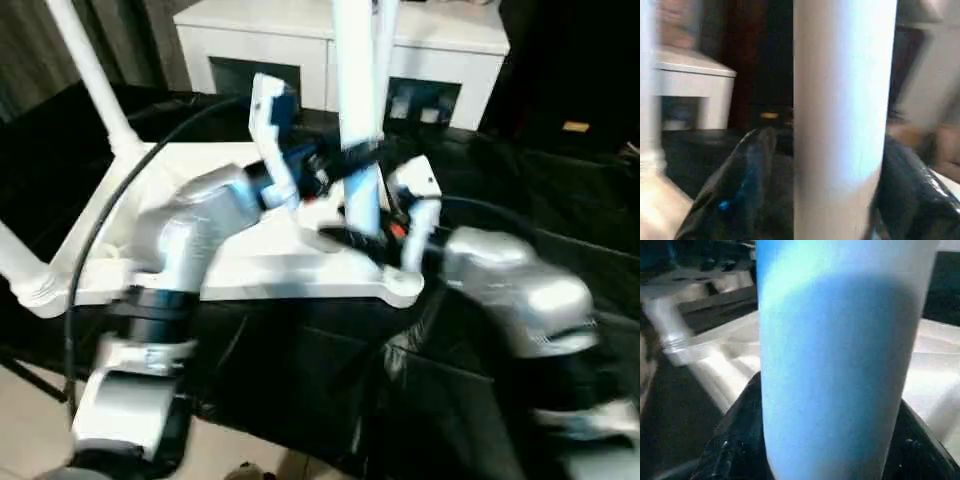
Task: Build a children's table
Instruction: Insert table leg to table base
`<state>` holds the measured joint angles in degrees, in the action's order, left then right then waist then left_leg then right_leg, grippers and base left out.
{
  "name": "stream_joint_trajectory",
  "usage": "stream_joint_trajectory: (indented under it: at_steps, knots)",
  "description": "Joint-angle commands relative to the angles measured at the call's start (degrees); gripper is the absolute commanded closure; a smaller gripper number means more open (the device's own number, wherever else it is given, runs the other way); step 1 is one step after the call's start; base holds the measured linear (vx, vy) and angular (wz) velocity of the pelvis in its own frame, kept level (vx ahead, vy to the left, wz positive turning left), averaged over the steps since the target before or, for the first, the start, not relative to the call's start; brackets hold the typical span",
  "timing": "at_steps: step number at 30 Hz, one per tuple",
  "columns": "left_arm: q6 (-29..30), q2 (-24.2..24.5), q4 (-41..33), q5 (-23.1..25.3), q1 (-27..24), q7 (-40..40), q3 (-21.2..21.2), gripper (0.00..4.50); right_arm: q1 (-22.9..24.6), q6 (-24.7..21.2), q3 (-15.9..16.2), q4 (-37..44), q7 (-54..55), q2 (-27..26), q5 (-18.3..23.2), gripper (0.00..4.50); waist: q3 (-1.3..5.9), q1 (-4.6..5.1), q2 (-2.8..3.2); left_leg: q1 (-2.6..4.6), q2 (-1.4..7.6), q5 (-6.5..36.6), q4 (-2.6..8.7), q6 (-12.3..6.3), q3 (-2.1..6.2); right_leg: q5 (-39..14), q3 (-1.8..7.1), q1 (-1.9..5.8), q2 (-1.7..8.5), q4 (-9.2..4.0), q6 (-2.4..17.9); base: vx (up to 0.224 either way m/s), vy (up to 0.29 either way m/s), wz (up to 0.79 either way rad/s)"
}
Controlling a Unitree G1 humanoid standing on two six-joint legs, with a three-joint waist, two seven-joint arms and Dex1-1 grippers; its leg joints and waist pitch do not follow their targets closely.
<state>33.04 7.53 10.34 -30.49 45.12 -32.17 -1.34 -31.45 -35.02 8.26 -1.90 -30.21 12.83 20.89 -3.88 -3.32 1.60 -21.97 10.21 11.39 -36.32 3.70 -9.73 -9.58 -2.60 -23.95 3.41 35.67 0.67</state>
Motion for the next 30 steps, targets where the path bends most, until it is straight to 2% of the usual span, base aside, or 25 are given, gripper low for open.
stream_joint_trajectory:
  at_steps: [1,2,4,5,6,8,10,11,12,15,17,19,23,25,27,28,29,30]
  knots:
    - [-1.5,-1.7,2.7,3.4,0.6,9.0,-1.9,1.29,-2.0,4.9,0.4,-0.9,5.3,-1.2,-4.2,2.51,4.81,0.09,-0.38,0.45,2.00,5.5,4.33,0.14,0.68,-10.1,2.35,3.71,3.72,-3.94,11.3,0.000,0.000,0.00]
    - [-1.6,-1.9,2.8,3.5,0.6,9.5,-2.0,1.29,-2.1,5.1,0.4,-1.1,5.8,-1.3,-4.6,2.51,4.92,0.06,-0.41,0.53,1.83,5.0,4.21,0.17,0.61,-9.0,2.30,3.80,3.67,-3.89,11.6,0.000,0.000,0.00]
    - [-2.2,-5.4,2.9,5.0,-0.4,15.2,-2.3,1.29,-3.0,9.1,2.5,-4.6,12.3,-2.3,-11.8,2.52,4.93,0.11,-0.45,0.31,1.87,3.9,4.17,-0.27,0.59,-6.9,2.34,3.81,3.67,-3.74,12.2,0.000,0.000,0.00]
    - [-2.2,-5.4,2.9,5.0,-0.4,15.2,-2.3,1.29,-3.0,9.1,2.5,-4.6,12.3,-2.3,-11.8,2.53,5.03,0.11,-0.50,0.34,1.73,4.0,4.03,-0.47,0.51,-6.7,2.32,3.91,3.69,-3.77,12.4,0.000,0.000,0.00]
    - [-2.9,-7.2,2.8,5.4,-0.9,17.2,-2.3,1.29,-3.2,11.6,4.1,-6.3,14.6,-2.6,-15.3,2.53,4.99,0.02,-0.50,0.33,1.68,4.1,4.04,-0.73,0.50,-6.8,2.36,3.99,3.74,-3.83,12.3,0.000,0.000,0.00]
    - [-3.7,-8.6,2.7,6.1,-1.3,19.3,-2.6,1.29,-3.4,13.6,5.4,-7.9,16.6,-3.0,-17.7,2.53,4.91,0.09,-0.38,0.36,1.72,4.9,4.04,-1.05,0.49,-7.6,2.33,3.92,3.70,-3.98,12.2,0.000,0.000,0.00]
    - [-5.0,-9.3,3.1,7.3,-1.5,21.1,-2.4,1.29,-3.8,16.2,6.8,-9.6,19.8,-2.9,-21.1,2.53,4.88,0.20,-0.43,0.37,1.78,5.3,4.13,-1.18,0.54,-8.1,2.27,3.85,3.68,-4.13,11.9,0.000,0.000,0.00]
    - [-5.2,-9.4,3.2,7.5,-1.5,21.3,-2.3,1.29,-3.8,16.6,6.9,-9.8,20.1,-2.9,-21.5,2.53,4.86,0.26,-0.55,0.36,1.73,5.8,4.13,-1.38,0.52,-8.6,2.31,3.89,3.69,-4.13,11.7,0.000,0.000,0.00]
    - [-5.8,-9.4,3.4,8.2,-1.6,21.8,-1.9,1.59,-3.9,17.2,7.0,-10.3,21.1,-3.1,-22.2,2.53,4.82,0.23,-0.49,0.45,1.73,6.1,4.15,-1.45,0.50,-9.0,2.30,3.82,3.61,-4.18,11.6,0.000,0.000,0.00]
    - [-6.8,-9.5,3.7,9.8,-1.8,23.6,-1.5,1.66,-3.9,18.5,5.9,-11.4,22.8,-4.7,-22.7,2.53,4.77,0.44,-0.46,0.45,1.76,7.1,4.25,-1.67,0.54,-9.8,2.29,3.72,3.57,-4.27,11.1,0.000,0.000,0.00]
    - [-6.9,-9.5,3.8,9.8,-1.7,23.9,-2.0,1.71,-3.9,19.1,5.3,-11.7,23.3,-5.0,-22.9,2.53,4.85,0.40,-0.38,0.49,1.81,6.8,4.24,-1.70,0.58,-8.5,2.29,3.74,3.56,-4.08,11.2,0.000,0.000,0.00]
    - [-7.4,-9.6,4.0,10.0,-1.4,24.5,-2.6,2.08,-3.9,20.3,4.9,-12.5,23.8,-5.3,-23.3,2.53,4.84,0.46,-0.32,0.43,1.83,6.6,4.23,-1.77,0.60,-7.4,2.29,3.78,3.54,-3.95,11.5,0.000,0.000,0.00]
    - [-7.8,-9.3,4.2,9.7,-1.3,23.6,-2.8,2.27,-3.9,21.4,4.2,-13.2,23.4,-5.4,-22.8,2.53,4.86,0.44,-0.36,0.47,1.76,6.5,4.15,-2.38,0.51,-6.4,2.31,3.82,3.57,-3.92,12.2,0.000,0.000,0.00]
    - [-7.5,-9.0,3.5,9.1,-1.5,22.5,-2.6,2.45,-3.6,23.1,3.5,-12.8,21.3,-5.6,-21.2,1.84,4.86,0.45,-0.29,0.45,1.81,6.7,4.16,-2.60,0.53,-6.6,2.32,3.84,3.63,-3.93,12.3,0.000,0.000,0.00]
    - [-7.2,-8.8,3.1,8.6,-1.7,21.6,-2.5,2.47,-3.5,23.9,3.3,-12.3,20.0,-5.6,-20.5,1.84,4.89,0.44,-0.29,0.48,1.88,6.8,4.15,-2.90,0.52,-6.1,2.32,3.79,3.66,-3.89,12.4,0.000,0.000,0.00]
    - [-6.8,-8.4,2.6,8.1,-1.8,20.3,-2.2,2.58,-3.5,24.0,3.1,-11.8,18.6,-5.4,-19.7,1.65,4.87,0.47,-0.36,0.43,1.83,6.8,4.18,-3.03,0.55,-6.2,2.26,3.92,3.60,-3.82,12.4,0.000,0.000,0.00]
    - [-6.7,-8.3,2.5,8.0,-1.8,20.0,-2.1,2.58,-3.5,24.0,3.1,-11.7,18.3,-5.4,-19.5,1.65,4.84,0.54,-0.26,0.48,1.88,6.8,4.20,-3.19,0.56,-6.5,2.25,3.81,3.61,-3.87,12.5,0.000,0.000,0.00]
    - [-5.3,-7.2,1.5,6.5,-2.0,16.5,-1.6,2.60,-3.6,23.9,2.1,-11.2,17.0,-5.3,-18.1,1.50,4.84,0.57,-0.26,0.52,1.91,6.9,4.20,-3.18,0.57,-6.6,2.25,3.78,3.60,-3.87,12.6,0.000,0.000,0.00]
